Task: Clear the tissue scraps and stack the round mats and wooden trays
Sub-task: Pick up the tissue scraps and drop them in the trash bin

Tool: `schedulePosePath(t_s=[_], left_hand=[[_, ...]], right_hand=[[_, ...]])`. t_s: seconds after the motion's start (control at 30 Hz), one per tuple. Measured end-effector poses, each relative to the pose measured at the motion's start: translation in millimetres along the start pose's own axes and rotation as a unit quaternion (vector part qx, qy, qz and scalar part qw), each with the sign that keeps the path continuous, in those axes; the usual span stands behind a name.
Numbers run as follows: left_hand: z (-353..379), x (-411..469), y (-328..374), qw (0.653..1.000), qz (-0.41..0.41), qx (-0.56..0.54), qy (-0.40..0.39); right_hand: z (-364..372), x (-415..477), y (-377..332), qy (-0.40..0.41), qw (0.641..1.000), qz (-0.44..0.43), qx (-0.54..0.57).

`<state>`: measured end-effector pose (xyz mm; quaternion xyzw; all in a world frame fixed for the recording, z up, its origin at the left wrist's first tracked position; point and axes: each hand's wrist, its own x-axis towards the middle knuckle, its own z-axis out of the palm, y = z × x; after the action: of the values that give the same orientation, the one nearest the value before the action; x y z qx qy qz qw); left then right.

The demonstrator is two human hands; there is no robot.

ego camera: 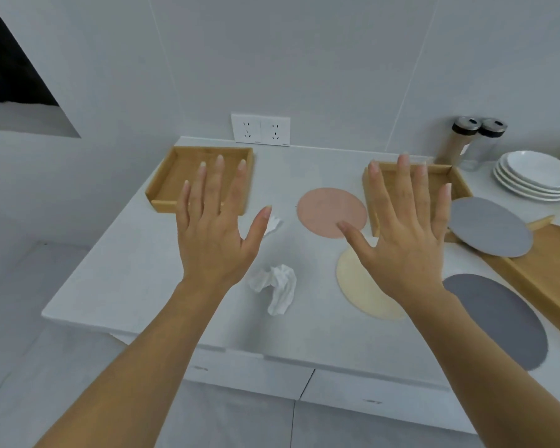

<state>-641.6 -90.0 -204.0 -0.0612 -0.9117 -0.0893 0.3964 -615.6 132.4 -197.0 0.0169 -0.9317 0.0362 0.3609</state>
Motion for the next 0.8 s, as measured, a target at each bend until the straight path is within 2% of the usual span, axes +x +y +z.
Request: schedulePosePath(t_s=[0.2,0.57,0.67,0.8], left_hand=[[34.7,-24.6,0.7,0.996,0.023,-0.002,-0.087],[72.7,-76.4,22.3,0.957,-0.020,-0.030,-0.287],[82.0,-95.7,28.4,0.952,-0.002,-0.019,-0.305],[93.0,-109.6,28.2,0.960,0.006,-0.019,-0.280]], right_hand=[[33.9,-0.9,5.4,-0.038,0.999,-0.013,0.018],[80.9,-15.9,9.1,-0.108,0.992,-0.049,0.038],[91.2,-25.2,9.2,-0.130,0.989,-0.055,0.045],[101.0,-30.3,7.2,-0.166,0.982,-0.059,0.062]])
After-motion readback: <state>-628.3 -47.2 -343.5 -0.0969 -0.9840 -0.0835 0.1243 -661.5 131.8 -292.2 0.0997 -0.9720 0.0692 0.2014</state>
